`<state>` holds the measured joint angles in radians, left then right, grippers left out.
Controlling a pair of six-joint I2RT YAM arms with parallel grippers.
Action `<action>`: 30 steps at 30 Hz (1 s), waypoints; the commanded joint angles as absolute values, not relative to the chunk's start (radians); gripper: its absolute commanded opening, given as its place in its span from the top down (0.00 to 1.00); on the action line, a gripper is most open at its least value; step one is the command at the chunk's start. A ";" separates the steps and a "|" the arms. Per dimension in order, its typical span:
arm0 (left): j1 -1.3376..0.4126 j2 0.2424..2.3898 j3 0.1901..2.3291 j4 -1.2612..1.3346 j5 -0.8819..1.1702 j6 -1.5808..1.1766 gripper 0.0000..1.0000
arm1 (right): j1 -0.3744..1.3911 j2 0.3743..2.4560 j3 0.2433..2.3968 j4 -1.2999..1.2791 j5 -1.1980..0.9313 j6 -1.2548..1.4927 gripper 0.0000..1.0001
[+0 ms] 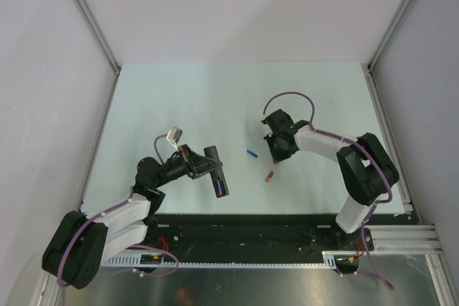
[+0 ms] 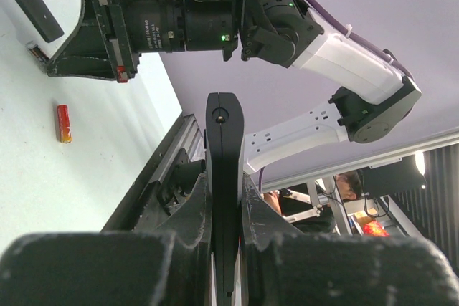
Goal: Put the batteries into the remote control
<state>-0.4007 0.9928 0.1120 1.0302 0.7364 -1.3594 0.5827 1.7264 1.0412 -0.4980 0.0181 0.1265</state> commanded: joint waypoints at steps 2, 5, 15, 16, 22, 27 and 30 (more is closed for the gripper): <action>-0.394 0.997 0.132 1.060 0.716 -1.333 1.00 | 0.591 1.538 1.037 -0.567 0.043 0.282 1.00; -0.396 1.012 0.150 1.060 0.704 -1.331 1.00 | 0.623 1.390 1.064 -0.632 0.009 0.354 1.00; -0.480 1.160 0.239 1.058 0.626 -1.338 1.00 | 0.914 1.305 1.299 -0.937 -0.081 0.460 1.00; -0.489 1.184 0.258 1.058 0.621 -1.338 1.00 | 0.925 1.304 1.310 -0.946 -0.089 0.468 1.00; -0.535 1.242 0.307 1.058 0.583 -1.327 1.00 | 1.002 1.330 1.405 -0.986 -0.095 0.508 1.00; -0.555 1.270 0.322 1.060 0.555 -1.321 1.00 | 1.055 1.376 1.460 -1.000 -0.077 0.540 1.00; -0.563 1.273 0.325 1.058 0.523 -1.316 1.00 | 1.074 1.413 1.473 -1.005 -0.064 0.554 1.00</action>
